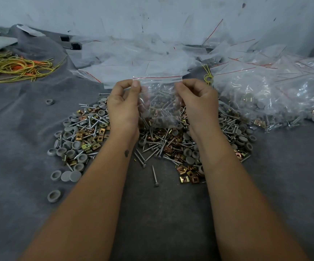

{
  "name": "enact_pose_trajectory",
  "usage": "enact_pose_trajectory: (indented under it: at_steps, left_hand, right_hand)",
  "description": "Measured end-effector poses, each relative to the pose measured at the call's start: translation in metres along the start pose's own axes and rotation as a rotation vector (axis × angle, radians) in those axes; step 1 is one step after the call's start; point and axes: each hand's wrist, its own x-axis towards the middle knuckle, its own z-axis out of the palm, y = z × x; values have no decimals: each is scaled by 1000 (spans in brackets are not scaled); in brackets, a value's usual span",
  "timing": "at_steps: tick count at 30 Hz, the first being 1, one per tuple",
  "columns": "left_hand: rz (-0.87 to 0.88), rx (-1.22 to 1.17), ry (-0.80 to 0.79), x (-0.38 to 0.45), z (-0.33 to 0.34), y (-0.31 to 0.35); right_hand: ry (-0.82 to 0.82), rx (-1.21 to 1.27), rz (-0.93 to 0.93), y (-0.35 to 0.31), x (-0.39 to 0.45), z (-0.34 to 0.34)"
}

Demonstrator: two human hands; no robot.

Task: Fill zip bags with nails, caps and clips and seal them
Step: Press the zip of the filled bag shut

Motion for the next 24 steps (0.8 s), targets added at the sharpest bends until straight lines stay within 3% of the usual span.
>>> enact_pose_trajectory:
  at_steps: [24]
  left_hand:
    - [-78, -16, -40, -2, -1, 6]
  right_hand:
    - [-5, 78, -24, 3, 1, -1]
